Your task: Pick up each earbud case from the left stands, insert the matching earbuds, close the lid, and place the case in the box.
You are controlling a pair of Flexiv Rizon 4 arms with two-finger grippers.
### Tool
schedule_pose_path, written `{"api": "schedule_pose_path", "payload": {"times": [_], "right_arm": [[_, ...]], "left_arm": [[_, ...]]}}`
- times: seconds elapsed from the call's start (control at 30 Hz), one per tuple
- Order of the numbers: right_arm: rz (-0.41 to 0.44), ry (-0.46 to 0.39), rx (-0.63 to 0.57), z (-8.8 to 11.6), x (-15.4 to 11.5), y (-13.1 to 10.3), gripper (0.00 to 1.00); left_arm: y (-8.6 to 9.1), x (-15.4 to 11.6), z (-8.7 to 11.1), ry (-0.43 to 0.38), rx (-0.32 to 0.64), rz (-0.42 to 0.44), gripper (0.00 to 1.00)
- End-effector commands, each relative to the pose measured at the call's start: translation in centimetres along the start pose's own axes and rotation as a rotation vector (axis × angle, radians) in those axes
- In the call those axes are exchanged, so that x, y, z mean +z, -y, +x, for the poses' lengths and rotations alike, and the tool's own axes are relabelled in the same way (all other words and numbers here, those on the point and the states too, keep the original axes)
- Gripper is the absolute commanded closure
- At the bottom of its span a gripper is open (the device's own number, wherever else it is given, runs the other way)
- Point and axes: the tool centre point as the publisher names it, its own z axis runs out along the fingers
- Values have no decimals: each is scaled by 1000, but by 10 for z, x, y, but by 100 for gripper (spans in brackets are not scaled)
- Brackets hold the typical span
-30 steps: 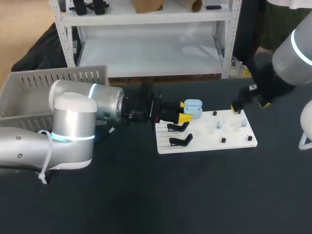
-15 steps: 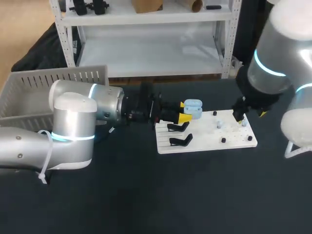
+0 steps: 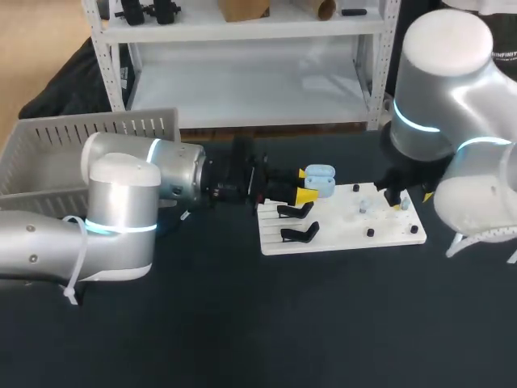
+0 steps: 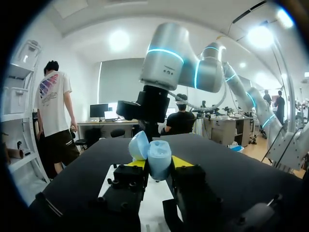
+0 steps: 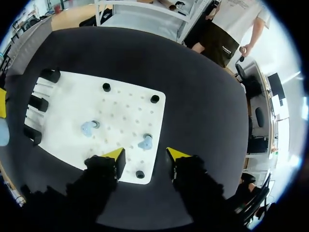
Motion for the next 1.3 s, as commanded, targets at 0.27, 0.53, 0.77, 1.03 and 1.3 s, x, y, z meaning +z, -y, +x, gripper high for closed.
{"api": "schedule_pose_path", "payload": {"times": [0.27,0.53,0.77,1.03,1.3], "right_arm": [[19,-13,15,-6,15,4,53],[25,-6,16,-6,18,3,57],[33,2,14,-8,20,3,62],[35,0,15,-6,22,4,65],[37,-4,15,-4,21,2,69]], "left_arm": [[-1,0,1,2,0,2,100],[-1,0,1,2,0,2,100],[-1,0,1,2,0,2,100],[-1,0,1,2,0,2,100],[-1,0,1,2,0,2,100]]}}
